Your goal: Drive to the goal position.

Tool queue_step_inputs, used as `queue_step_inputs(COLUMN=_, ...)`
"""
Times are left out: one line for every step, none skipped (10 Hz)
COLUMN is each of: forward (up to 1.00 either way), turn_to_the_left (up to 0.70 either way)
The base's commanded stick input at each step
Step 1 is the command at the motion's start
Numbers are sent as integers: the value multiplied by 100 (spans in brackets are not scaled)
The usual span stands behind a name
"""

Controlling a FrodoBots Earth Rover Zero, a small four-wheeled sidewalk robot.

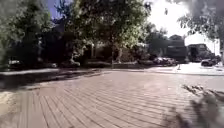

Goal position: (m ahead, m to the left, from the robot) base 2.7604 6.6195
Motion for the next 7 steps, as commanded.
queue_step_inputs(forward=70, turn_to_the_left=4)
queue_step_inputs(forward=70, turn_to_the_left=0)
queue_step_inputs(forward=70, turn_to_the_left=0)
queue_step_inputs(forward=70, turn_to_the_left=0)
queue_step_inputs(forward=70, turn_to_the_left=0)
queue_step_inputs(forward=70, turn_to_the_left=0)
queue_step_inputs(forward=70, turn_to_the_left=0)
